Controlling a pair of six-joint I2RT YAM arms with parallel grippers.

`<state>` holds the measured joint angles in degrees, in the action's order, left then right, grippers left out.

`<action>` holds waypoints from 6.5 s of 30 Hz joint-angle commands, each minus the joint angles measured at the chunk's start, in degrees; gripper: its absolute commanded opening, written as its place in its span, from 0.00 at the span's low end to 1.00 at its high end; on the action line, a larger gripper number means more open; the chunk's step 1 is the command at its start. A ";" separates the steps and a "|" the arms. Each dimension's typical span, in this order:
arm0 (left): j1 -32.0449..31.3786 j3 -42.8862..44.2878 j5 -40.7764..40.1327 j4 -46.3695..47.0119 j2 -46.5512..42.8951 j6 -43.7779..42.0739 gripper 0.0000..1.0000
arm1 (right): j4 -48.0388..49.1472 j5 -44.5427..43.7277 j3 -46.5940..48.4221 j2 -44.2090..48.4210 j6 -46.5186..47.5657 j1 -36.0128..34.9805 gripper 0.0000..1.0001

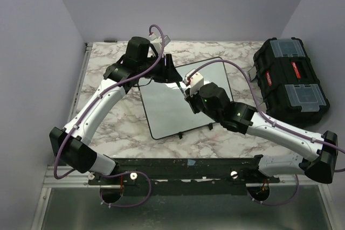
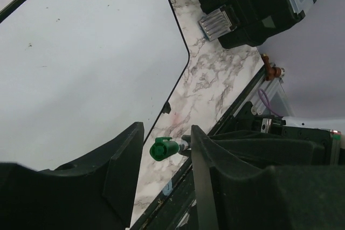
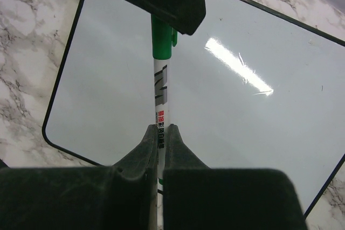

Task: Write a sentence on the whiteboard
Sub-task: Pass from the right arm to the left, then open the pen cap from the whiteboard marker.

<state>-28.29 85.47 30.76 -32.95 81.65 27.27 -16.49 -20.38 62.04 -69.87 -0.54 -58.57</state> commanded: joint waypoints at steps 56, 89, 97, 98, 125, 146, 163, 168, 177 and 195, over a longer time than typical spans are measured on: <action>18.83 -18.56 11.14 41.46 -23.91 21.09 0.00 | 29.73 40.41 -4.52 8.20 -35.31 20.95 1.00; 17.95 -29.91 5.38 63.03 -24.07 38.61 0.00 | 72.06 60.70 -0.68 -12.48 -59.00 26.45 0.61; 15.99 -29.90 4.98 66.60 -20.27 39.58 0.00 | 73.53 62.53 2.52 -16.41 -60.34 26.44 0.54; 15.90 -30.15 4.90 67.20 -19.97 39.77 0.00 | 73.61 62.59 2.84 -16.82 -60.36 26.40 0.53; 13.47 -32.65 3.87 71.77 -17.43 39.00 0.00 | 78.12 65.16 6.17 -21.99 -66.70 26.35 0.36; 10.36 -29.77 3.95 66.96 -16.11 34.84 0.00 | 74.86 64.77 5.50 -18.88 -64.69 26.26 0.33; 10.36 -27.51 2.46 55.98 -19.54 28.28 0.00 | 73.55 64.42 6.56 -17.94 -63.12 26.24 0.32; 10.36 -27.56 2.29 55.48 -19.75 27.94 0.00 | 76.50 64.54 6.84 -18.62 -65.73 26.22 0.32; 10.45 -27.99 1.16 54.66 -19.38 27.58 0.00 | 79.61 64.94 7.48 -19.83 -68.55 26.25 0.31; 10.45 -27.93 1.32 54.66 -19.02 27.75 0.00 | 79.32 63.39 7.57 -20.04 -68.32 26.25 0.16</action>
<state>-17.61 57.32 32.91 25.54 61.87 57.23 58.22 43.31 66.52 -90.32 -67.99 -31.75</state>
